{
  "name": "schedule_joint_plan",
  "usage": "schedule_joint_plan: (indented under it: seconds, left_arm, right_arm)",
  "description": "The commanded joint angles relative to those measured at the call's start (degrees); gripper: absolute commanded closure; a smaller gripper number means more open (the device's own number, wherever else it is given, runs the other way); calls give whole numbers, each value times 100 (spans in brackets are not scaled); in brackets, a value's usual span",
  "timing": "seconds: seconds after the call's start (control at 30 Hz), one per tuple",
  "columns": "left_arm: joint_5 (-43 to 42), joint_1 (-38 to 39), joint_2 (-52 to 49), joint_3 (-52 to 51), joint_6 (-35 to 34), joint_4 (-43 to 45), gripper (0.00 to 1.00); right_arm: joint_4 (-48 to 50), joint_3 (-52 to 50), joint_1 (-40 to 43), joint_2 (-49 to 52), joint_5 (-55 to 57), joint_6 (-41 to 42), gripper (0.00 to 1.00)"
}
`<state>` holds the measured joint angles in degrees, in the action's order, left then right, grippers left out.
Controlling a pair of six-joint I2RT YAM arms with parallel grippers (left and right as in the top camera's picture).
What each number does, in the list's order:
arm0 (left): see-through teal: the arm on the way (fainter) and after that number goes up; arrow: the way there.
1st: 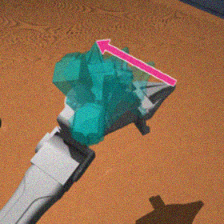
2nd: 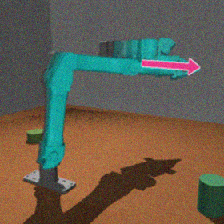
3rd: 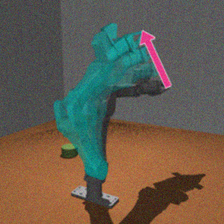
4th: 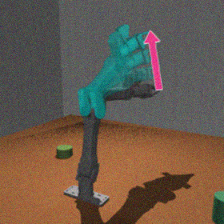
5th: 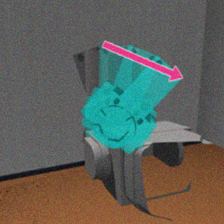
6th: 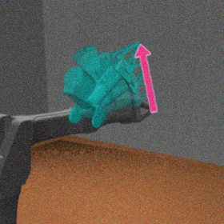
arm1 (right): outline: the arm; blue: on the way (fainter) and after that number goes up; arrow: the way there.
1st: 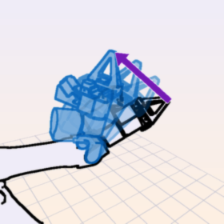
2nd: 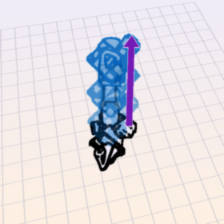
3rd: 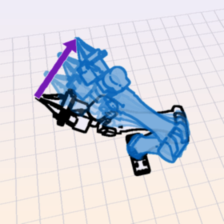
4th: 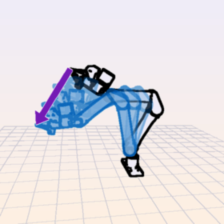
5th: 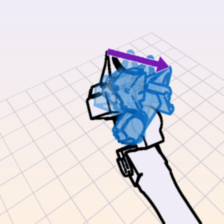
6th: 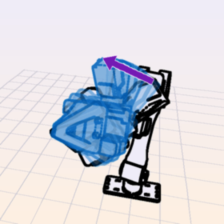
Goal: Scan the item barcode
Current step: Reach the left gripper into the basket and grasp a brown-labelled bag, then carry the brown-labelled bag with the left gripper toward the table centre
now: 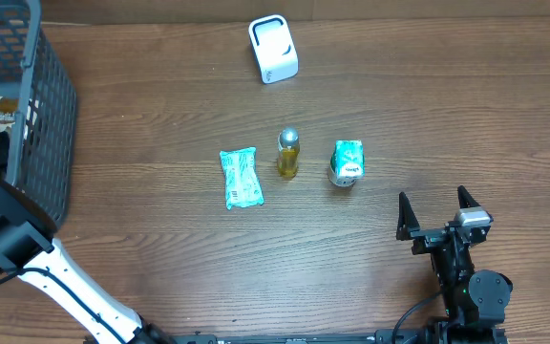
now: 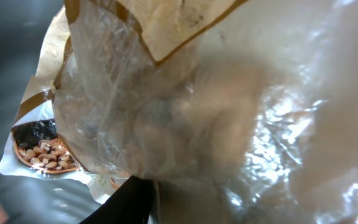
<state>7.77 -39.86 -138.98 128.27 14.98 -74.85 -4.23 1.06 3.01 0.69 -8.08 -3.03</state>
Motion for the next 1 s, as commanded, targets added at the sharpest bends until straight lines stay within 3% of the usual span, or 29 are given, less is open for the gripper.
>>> schedule_joint_plan:
  seconds: [0.0,0.3,0.63,0.97]
  left_arm:
    - [-1141,50,15,557,-284,-192,86]
    - [-1989,50,1517,1705,-933,-319,95]
    - [-3766,116,3532,1784,-1827,-463,96]
    - [-3578,938,3934,1696,-1746,-1897,96]
  right_arm:
    - [22,-61,13,-50,55,-2,0]
    - [22,-61,13,-50,55,-2,0]
    - [22,-61,13,-50,55,-2,0]
    - [22,-61,13,-50,55,-2,0]
